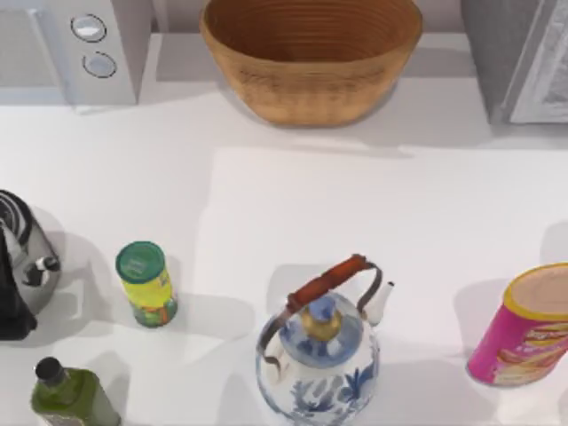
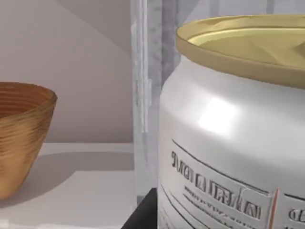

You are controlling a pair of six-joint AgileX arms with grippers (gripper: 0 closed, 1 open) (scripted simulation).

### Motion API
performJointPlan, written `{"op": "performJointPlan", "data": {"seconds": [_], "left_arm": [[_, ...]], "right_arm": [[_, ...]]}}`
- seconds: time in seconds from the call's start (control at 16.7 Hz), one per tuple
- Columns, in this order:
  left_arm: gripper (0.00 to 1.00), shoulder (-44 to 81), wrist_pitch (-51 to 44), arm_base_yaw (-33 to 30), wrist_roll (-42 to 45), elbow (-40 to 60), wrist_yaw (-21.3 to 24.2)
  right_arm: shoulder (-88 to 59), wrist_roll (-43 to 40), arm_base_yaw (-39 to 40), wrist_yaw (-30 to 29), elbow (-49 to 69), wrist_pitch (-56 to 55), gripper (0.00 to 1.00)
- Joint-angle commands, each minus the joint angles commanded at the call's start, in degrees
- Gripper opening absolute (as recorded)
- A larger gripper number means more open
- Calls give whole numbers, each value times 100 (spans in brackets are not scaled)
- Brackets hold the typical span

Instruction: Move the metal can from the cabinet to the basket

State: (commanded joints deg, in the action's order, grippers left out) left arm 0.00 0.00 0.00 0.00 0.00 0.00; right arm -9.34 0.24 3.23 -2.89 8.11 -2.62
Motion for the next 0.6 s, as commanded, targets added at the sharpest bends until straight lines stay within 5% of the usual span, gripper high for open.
{"op": "performJointPlan", "data": {"seconds": [0.6], "left_arm": [[100,0,0,0,0,0,0]], "right_arm": [[-5445,21,1452,-1544,4357,-1155,0]]}}
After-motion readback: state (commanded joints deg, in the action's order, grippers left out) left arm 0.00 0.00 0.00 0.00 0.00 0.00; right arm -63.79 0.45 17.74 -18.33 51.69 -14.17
